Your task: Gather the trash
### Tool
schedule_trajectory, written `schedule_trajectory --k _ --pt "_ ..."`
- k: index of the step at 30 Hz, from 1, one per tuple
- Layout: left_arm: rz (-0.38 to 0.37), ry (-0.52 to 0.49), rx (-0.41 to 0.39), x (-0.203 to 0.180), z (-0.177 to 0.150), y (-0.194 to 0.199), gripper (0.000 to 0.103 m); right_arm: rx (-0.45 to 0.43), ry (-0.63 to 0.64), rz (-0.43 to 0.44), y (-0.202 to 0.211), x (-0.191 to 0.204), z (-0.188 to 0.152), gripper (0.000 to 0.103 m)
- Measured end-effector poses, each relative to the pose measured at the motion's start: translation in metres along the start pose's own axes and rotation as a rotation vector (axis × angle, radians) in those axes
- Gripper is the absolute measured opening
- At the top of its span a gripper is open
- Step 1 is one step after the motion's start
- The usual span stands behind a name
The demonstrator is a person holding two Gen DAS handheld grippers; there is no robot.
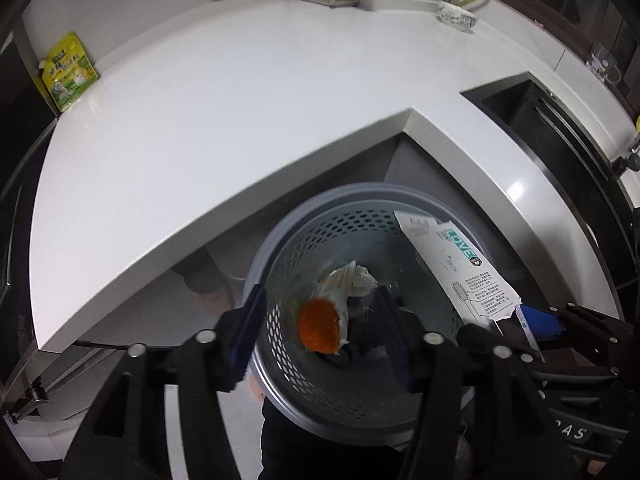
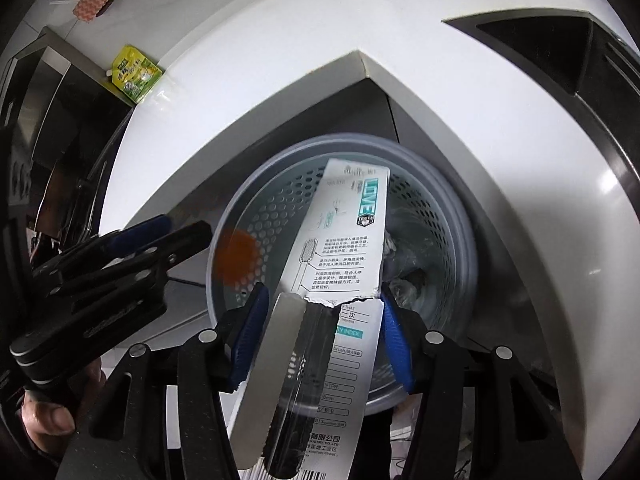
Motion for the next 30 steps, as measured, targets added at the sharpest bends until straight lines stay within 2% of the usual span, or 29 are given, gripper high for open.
schedule_trajectory --k 3,14,22,30 --pt "0.007 0.014 -0.012 0.004 0.003 0.005 0.065 -0.025 -0.007 0.005 0.007 0.002 0.004 0.066" --pt "0.011 0.045 -0.076 0.009 0.017 0.038 0.081 -0.133 -0.013 -0.077 0.047 0.008 0.009 0.066" --pt "0.020 0.043 -0.108 0.008 0.021 0.060 0.084 -0.185 -0.054 -0.114 0.071 0.006 0.002 0.066" --pt "0.025 0.045 -0.122 0.008 0.023 0.074 0.091 -0.192 -0.075 -0.145 0.082 0.007 -0.001 0.066"
Point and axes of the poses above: each gripper's, at about its wrist camera, not at the fingertips, and y roughly against the way its jaws point, x to its left, z to its top, the point moved 6 cm from there along -y, roughly the way its jaws point, and after that the axes turned 6 degrees about z, right-handed, at the moved point
